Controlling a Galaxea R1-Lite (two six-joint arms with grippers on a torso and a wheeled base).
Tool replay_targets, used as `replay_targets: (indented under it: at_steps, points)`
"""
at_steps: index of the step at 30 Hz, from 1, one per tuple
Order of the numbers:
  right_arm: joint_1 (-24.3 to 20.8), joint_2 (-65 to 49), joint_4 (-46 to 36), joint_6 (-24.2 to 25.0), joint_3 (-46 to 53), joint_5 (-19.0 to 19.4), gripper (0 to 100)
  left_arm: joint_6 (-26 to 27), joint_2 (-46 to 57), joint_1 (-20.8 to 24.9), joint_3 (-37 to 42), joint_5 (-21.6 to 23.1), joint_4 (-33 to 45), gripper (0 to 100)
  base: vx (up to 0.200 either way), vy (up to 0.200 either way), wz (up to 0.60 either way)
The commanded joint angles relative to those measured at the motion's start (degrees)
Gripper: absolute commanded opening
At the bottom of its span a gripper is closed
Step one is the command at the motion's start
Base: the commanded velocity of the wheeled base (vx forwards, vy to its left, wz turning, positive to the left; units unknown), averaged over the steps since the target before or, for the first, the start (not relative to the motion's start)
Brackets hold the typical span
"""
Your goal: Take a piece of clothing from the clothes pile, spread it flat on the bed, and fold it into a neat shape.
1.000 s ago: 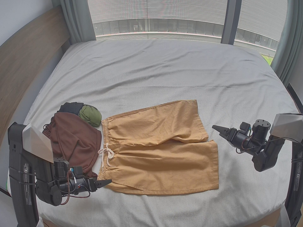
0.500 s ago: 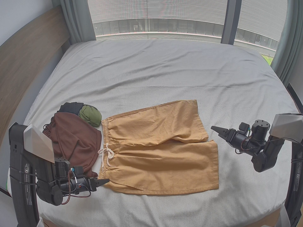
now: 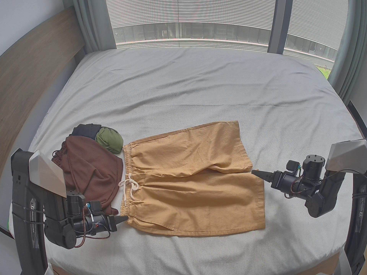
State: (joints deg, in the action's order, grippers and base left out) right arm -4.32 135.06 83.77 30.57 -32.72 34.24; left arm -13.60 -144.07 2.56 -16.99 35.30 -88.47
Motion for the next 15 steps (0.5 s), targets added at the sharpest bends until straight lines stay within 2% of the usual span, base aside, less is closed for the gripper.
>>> replay_targets:
  at_steps: [1, 3, 4, 6, 7, 10, 15]
  points:
    - [-1.0, 0.1, -0.8, -1.6, 4.2, 0.0, 100, 0.1, -0.1, 0.0, 0.1, 0.1, 0.0, 0, 0.0, 0.0, 0.0]
    - [-1.0, 0.2, -1.6, -2.0, 4.5, 0.0, 100, 0.1, -0.1, 0.0, 0.1, 0.1, -0.1, 0, 0.0, 0.0, 0.0]
    - [-0.8, 0.3, -4.4, -4.5, 5.7, 0.0, 100, 0.2, -0.2, 0.0, 0.1, 0.1, -0.1, 0, 0.0, 0.0, 0.0]
    - [-0.7, 0.2, -6.0, -5.7, 6.2, 0.0, 100, 0.2, -0.2, 0.0, 0.1, 0.1, -0.1, 0, 0.0, 0.0, 0.0]
    - [-0.4, -0.1, -9.9, -8.3, 6.4, 0.0, 100, 0.2, -0.2, 0.0, 0.1, 0.1, -0.1, 0, 0.0, 0.0, 0.0]
    - [-0.2, -0.2, -13.1, -10.4, 6.5, 0.0, 100, 0.3, -0.2, 0.0, 0.1, 0.2, -0.1, 0, 0.0, 0.0, 0.0]
    - [0.3, -0.2, -14.3, -11.3, 8.1, 0.0, 100, 0.4, -0.4, 0.0, 0.1, 0.1, -0.1, 0, 0.0, 0.0, 0.0]
